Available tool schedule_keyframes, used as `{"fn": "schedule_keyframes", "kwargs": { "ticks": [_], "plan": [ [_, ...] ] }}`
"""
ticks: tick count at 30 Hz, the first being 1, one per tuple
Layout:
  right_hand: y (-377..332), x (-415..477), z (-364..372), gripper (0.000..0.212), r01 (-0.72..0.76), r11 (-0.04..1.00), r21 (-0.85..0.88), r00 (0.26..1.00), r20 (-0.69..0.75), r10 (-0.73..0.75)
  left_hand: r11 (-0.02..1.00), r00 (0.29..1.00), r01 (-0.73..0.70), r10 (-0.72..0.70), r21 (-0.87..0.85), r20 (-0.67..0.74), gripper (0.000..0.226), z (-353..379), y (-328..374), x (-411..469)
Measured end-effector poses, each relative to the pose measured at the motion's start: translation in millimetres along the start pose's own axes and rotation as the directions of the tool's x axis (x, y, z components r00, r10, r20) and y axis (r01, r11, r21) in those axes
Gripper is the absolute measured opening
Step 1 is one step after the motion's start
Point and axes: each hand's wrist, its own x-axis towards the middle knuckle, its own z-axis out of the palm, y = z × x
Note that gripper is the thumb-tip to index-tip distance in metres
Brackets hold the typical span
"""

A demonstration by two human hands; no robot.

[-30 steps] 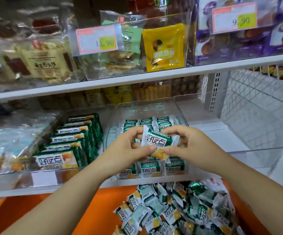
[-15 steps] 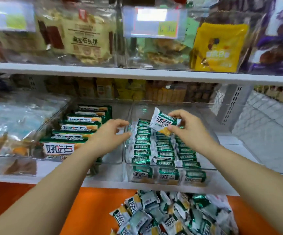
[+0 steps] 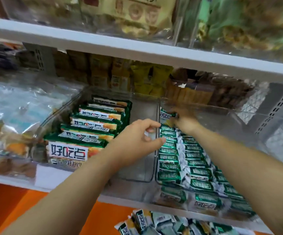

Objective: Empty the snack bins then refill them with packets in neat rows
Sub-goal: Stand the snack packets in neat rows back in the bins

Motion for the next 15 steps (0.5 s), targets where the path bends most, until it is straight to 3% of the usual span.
{"fn": "schedule_keyframes", "kwargs": {
  "ticks": [3, 7, 9, 11, 13, 15],
  "plan": [
    [9, -3, 9, 0.044, 0.026, 0.999, -0.048, 0.999, -0.024, -0.027, 1.000, 1.000, -0.012, 0.012, -0.023, -0.012, 0.038, 3, -5, 2],
    [9, -20, -6, 0.050, 0.118, 0.948, -0.296, 0.991, -0.022, -0.131, 0.999, 1.000, -0.022, 0.021, -0.049, -0.006, 0.037, 4, -6, 2],
    [5, -35, -17, 0.054, 0.136, 0.945, -0.297, 0.989, -0.012, -0.147, 1.000, 1.000, -0.019, 0.019, 0.000, -0.019, 0.039, 7, -5, 0],
    [-2, -54, -29, 0.049, 0.141, 0.963, -0.229, 0.987, -0.037, -0.154, 0.992, 0.989, -0.026, 0.043, 0.125, -0.139, 0.043, 13, -2, -6],
    [-9, -83, -45, 0.037, 0.188, 0.974, -0.124, 0.975, -0.096, -0.200, 0.960, 0.937, -0.100, 0.179, 0.260, -0.299, 0.038, 20, 6, -17],
    [-15, -121, -56, 0.025, 0.277, 0.961, -0.007, 0.946, -0.173, -0.274, 0.870, 0.837, -0.274, 0.426, 0.410, -0.345, 0.029, 28, 13, -33]
  ]
}}
